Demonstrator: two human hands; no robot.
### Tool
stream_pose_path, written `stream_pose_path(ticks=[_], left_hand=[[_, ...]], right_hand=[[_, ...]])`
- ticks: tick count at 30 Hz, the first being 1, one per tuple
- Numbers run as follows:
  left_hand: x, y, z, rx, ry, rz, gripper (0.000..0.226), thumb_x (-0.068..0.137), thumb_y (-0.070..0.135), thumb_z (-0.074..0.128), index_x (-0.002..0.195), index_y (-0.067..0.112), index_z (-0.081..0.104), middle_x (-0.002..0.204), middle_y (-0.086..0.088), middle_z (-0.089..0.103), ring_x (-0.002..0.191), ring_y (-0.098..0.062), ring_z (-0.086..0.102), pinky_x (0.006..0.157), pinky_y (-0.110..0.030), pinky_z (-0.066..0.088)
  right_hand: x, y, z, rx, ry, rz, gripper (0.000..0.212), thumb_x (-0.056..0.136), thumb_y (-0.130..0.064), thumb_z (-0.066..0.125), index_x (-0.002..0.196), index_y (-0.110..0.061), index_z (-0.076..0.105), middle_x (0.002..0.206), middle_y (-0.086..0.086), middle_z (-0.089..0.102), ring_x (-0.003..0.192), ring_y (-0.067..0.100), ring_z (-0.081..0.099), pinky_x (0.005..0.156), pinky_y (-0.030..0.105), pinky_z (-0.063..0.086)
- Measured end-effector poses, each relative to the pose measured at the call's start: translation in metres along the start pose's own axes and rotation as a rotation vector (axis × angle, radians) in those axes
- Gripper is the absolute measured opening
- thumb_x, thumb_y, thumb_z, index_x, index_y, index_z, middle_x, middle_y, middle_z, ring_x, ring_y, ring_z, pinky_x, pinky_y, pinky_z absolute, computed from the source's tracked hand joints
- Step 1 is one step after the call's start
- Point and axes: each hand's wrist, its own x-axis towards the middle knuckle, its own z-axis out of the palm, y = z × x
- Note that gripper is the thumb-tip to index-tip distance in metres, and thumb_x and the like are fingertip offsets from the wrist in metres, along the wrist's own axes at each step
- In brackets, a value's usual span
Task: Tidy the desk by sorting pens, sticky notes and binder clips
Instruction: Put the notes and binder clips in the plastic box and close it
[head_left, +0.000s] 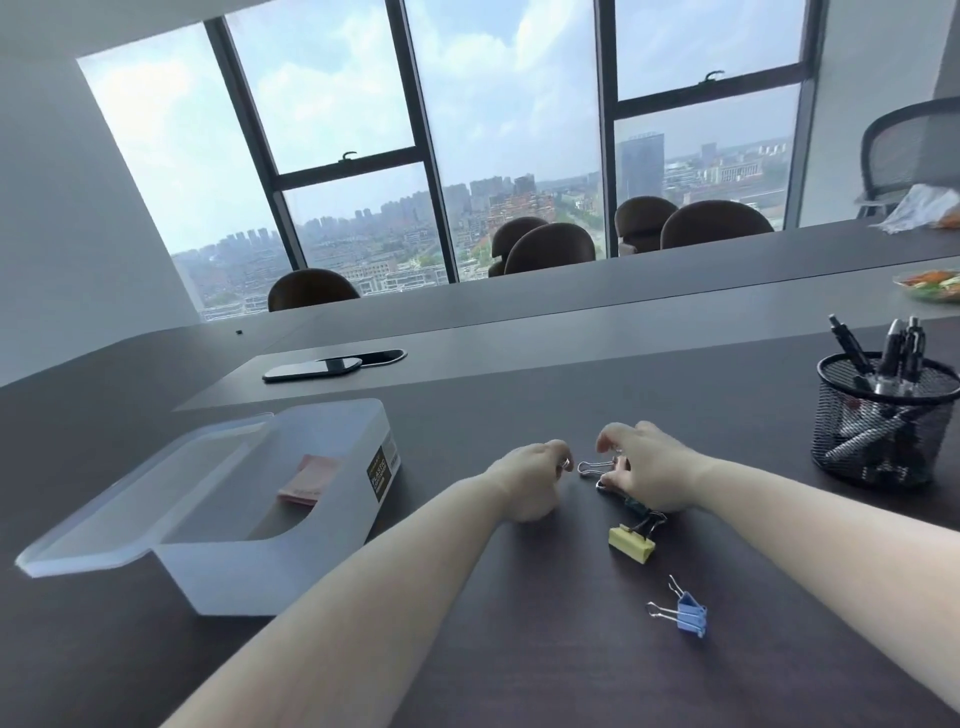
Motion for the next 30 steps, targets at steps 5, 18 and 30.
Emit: stream_pose_path(ticks=[5,18,30], left_hand=[[0.002,0.006,0.006,-0.032,0.013,0.012,0.053,0.091,0.033,0.055,0.139,0.020,0.038,0.135,-0.012,0.052,0.125,-0.029,0.049,0.106,-0.036,0.039],[-0.004,0.013,0.002,-0.219,0.187,0.136,0.034,0.076,0.039,0.074,0.099,0.015,0.069,0.101,0.003,0.062,0.104,-0.014,0.058,0.093,-0.025,0.044],[-0.003,0.041,0.017,0.020,-0.013,0.114,0.037,0.089,0.036,0.052,0.123,0.022,0.052,0.124,-0.005,0.046,0.109,-0.029,0.056,0.098,-0.035,0.045]], right_hand=[[-0.005,0.001,-0.008,0.099,0.035,0.004,0.038,0.093,-0.021,0.055,0.128,-0.008,0.053,0.130,0.012,0.054,0.109,0.020,0.053,0.094,0.023,0.038],[0.002,0.011,-0.008,0.255,0.062,0.103,0.018,0.080,-0.007,0.050,0.096,-0.014,0.053,0.100,0.005,0.054,0.092,0.024,0.052,0.064,0.027,0.042],[-0.010,0.015,-0.021,0.346,0.096,0.203,0.019,0.080,-0.002,0.042,0.078,-0.013,0.057,0.078,0.005,0.055,0.069,0.025,0.052,0.048,0.023,0.042]])
